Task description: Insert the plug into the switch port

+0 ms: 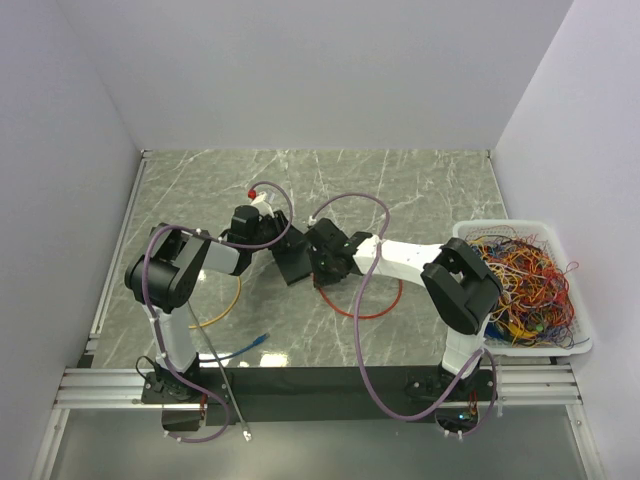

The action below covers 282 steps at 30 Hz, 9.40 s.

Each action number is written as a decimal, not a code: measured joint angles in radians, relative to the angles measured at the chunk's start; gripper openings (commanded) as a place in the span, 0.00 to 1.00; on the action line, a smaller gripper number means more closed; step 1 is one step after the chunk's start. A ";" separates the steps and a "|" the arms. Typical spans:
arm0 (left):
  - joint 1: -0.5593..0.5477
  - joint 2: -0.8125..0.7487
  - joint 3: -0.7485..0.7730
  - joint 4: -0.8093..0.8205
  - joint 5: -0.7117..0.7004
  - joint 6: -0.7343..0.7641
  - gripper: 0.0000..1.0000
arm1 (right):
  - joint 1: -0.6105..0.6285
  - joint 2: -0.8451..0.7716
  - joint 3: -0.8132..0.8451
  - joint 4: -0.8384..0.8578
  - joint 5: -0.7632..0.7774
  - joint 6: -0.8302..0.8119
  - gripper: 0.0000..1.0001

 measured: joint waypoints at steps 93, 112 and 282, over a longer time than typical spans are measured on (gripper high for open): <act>0.026 0.042 0.124 -0.050 0.132 0.032 0.41 | -0.226 0.176 0.184 0.166 -0.024 -0.232 0.66; 0.156 0.303 0.586 -0.363 0.072 0.056 0.42 | -0.195 0.180 0.187 0.183 -0.009 -0.229 0.53; 0.068 -1.440 -0.474 -0.790 -1.095 0.018 0.38 | 0.163 -0.456 -0.360 0.681 -0.185 -0.346 0.62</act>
